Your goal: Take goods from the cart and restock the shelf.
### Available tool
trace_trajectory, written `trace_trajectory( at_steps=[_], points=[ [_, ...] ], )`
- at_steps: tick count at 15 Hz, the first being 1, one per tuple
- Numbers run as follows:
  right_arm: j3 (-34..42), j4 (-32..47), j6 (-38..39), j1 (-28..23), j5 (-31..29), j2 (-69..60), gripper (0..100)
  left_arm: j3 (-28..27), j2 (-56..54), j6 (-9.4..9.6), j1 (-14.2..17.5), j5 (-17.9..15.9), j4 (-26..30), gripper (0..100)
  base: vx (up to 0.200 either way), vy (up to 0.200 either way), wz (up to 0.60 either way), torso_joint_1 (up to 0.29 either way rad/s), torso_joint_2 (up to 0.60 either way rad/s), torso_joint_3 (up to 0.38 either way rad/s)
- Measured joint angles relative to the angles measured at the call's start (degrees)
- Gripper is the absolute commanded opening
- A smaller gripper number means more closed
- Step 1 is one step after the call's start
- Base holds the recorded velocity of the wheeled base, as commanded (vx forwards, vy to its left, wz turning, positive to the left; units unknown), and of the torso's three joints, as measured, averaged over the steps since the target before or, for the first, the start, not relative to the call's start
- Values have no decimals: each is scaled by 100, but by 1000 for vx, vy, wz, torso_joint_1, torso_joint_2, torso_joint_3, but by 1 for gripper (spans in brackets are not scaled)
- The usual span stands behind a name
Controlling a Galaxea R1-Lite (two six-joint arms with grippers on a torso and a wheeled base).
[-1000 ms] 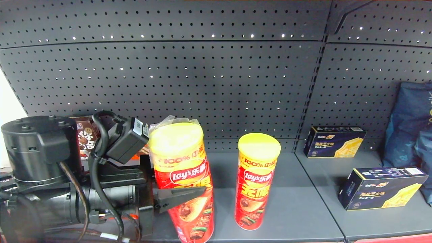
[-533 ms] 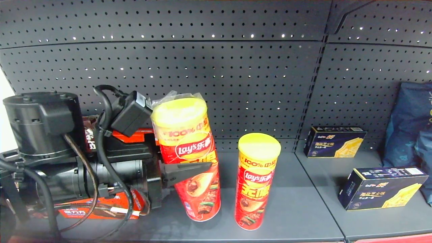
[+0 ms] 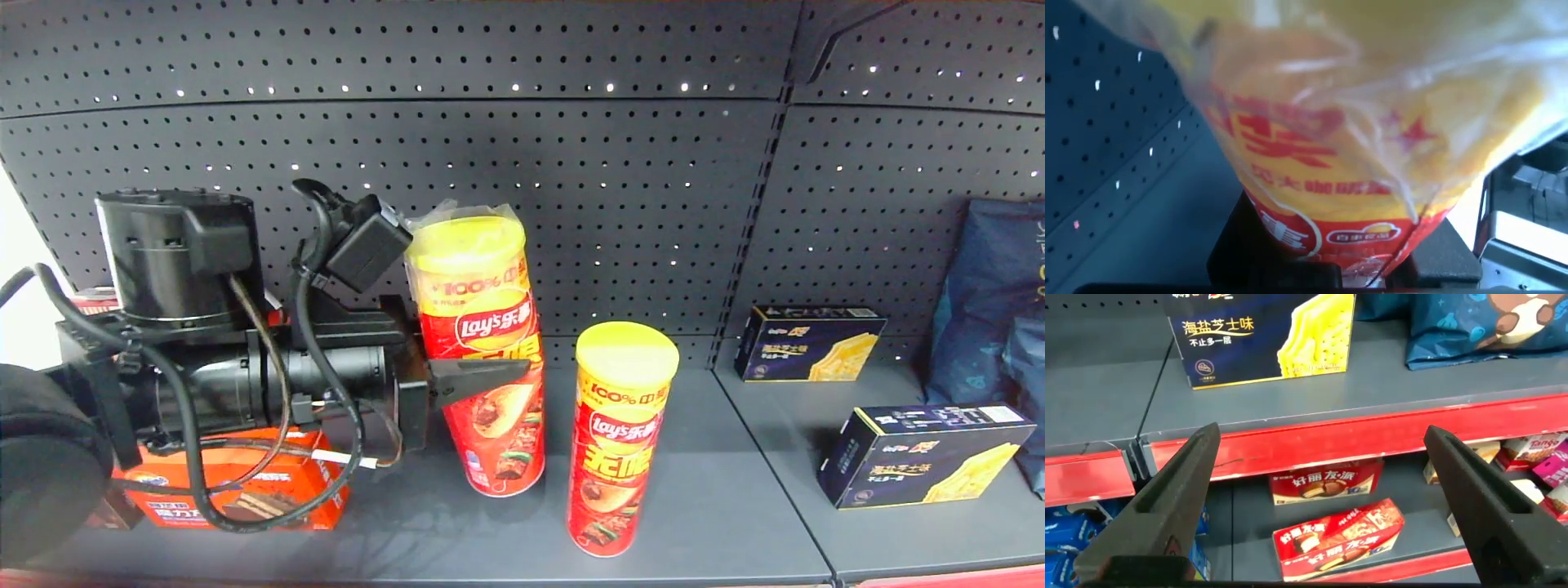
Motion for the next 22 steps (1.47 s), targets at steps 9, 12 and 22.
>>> trace_trajectory(
  at_steps=[9,12,22],
  points=[
    [0,5,0,0,0,6,100,-1368,1569,874,306,-677,150,0,0,0,0,0,0,0],
    [0,2,2,0,0,11,100,-1774,2027,920,363,-688,152,0,0,0,0,0,0,0],
    [0,2,0,0,0,15,100,-2636,2981,909,424,-690,128,0,0,0,0,0,0,0]
  ],
)
